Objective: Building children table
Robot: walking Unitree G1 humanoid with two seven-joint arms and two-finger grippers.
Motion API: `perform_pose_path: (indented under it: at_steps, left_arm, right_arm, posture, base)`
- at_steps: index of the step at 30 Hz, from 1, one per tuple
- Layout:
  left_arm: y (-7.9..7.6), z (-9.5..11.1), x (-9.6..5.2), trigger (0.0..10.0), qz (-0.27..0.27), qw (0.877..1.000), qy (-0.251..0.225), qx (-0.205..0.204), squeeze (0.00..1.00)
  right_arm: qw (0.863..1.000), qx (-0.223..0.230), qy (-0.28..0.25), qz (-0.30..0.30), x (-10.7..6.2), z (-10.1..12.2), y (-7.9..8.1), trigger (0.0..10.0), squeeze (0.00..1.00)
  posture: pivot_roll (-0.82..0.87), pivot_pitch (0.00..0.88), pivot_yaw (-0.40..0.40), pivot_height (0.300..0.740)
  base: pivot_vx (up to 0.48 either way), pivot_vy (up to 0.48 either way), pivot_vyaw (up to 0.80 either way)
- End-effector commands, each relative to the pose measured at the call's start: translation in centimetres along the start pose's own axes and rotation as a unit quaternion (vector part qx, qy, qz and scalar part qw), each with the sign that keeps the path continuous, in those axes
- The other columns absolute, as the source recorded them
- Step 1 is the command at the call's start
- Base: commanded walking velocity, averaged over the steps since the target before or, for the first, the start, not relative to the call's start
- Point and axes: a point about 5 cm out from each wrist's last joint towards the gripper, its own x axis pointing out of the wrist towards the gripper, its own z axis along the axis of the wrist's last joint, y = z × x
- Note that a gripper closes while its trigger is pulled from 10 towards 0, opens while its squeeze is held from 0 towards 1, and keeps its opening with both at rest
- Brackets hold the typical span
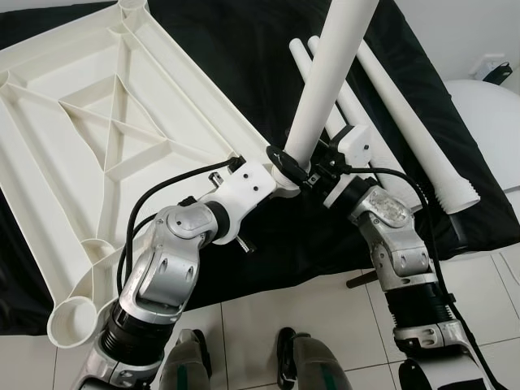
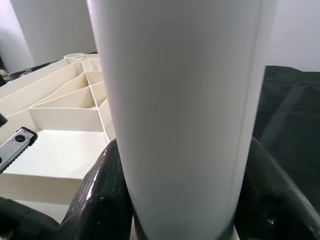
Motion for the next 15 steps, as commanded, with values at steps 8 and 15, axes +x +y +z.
perform_pose_path:
  at_steps: [8, 15]
  left_arm:
    - [0.2, -2.5, 0.5, 10.0, 0.059, 0.997, 0.053, -0.026, 0.0]
    - [0.3, -2.4, 0.6, 10.0, 0.061, 0.996, 0.051, -0.026, 0.0]
  right_arm:
    - [0.997, 0.018, 0.036, -0.058, -0.7, -1.4, 1.0, 0.0, 0.0]
    - [0.994, 0.021, 0.036, -0.097, -0.7, -1.4, 2.6, 0.0, 0.0]
  posture:
    - [0.04, 0.262, -0.051, 0.74]
    - [0.05, 0.251, -0.055, 0.74]
  base:
    - [0.0, 0.0, 0.0]
    - [0.0, 0.0, 0.0]
